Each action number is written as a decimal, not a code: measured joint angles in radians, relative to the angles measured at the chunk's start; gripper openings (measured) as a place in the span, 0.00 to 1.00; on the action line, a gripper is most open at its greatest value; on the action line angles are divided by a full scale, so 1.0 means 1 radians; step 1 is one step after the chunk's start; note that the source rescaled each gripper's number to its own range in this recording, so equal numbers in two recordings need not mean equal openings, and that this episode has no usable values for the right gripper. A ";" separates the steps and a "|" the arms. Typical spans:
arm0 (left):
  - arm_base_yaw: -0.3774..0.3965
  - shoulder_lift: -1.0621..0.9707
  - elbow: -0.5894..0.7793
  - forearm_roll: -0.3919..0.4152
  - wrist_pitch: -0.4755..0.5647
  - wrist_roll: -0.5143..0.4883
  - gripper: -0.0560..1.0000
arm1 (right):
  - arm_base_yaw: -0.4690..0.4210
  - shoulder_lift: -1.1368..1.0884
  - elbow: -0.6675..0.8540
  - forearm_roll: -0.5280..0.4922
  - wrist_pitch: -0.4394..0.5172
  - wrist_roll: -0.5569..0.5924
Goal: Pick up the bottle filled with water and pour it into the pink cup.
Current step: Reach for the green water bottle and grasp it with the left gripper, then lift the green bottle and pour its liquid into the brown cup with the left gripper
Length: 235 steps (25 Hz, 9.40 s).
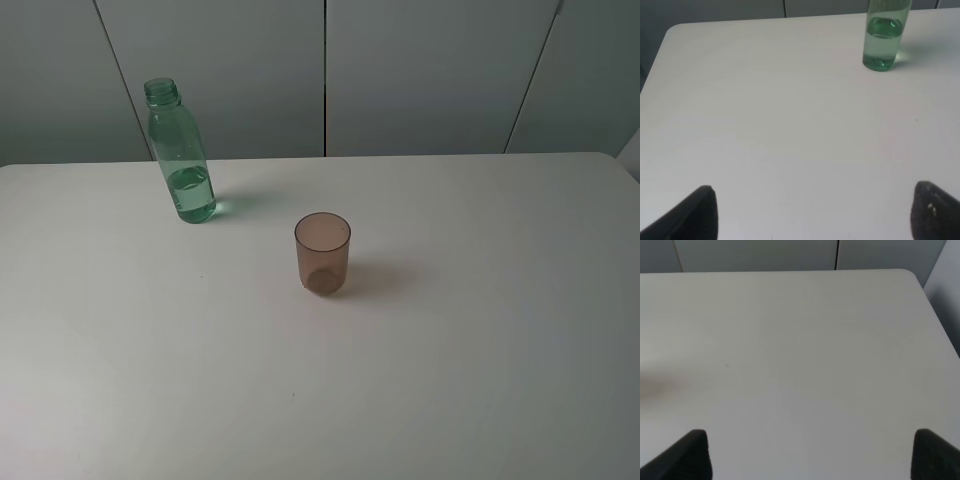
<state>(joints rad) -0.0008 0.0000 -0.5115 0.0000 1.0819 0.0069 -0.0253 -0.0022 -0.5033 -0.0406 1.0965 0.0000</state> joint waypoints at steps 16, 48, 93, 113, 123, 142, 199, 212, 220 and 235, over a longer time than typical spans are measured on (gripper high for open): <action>0.000 0.002 0.000 0.000 0.000 -0.007 0.99 | 0.000 0.000 0.000 0.000 0.000 0.000; -0.216 1.231 -0.108 -0.343 -0.994 0.340 0.99 | 0.000 0.000 0.000 0.000 0.000 0.000; -0.227 1.975 0.033 0.000 -2.296 0.193 0.99 | 0.000 0.000 0.000 0.000 0.000 0.000; -0.227 2.188 -0.158 0.032 -2.292 0.205 0.99 | 0.000 0.000 0.000 0.000 0.000 0.000; -0.227 2.191 -0.213 0.055 -2.294 0.205 0.99 | 0.000 0.000 0.000 0.000 0.000 0.000; -0.227 2.294 -0.368 0.068 -2.295 0.202 0.99 | 0.000 0.000 0.000 0.000 0.000 0.000; -0.229 2.341 -0.605 0.250 -2.257 0.224 0.06 | 0.000 0.000 0.000 0.000 0.000 0.000; -0.229 2.337 -0.819 0.575 -2.212 0.334 0.06 | 0.000 0.000 0.000 0.000 0.000 0.011; -0.229 2.337 -0.909 0.784 -2.206 0.391 0.06 | 0.000 0.000 0.000 0.000 0.000 0.013; -0.235 2.398 -0.959 0.950 -2.184 0.491 0.06 | 0.000 0.000 0.000 0.000 0.000 0.013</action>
<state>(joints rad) -0.2359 2.3982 -1.4709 0.9503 -1.1020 0.4980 -0.0253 -0.0022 -0.5033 -0.0406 1.0965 0.0130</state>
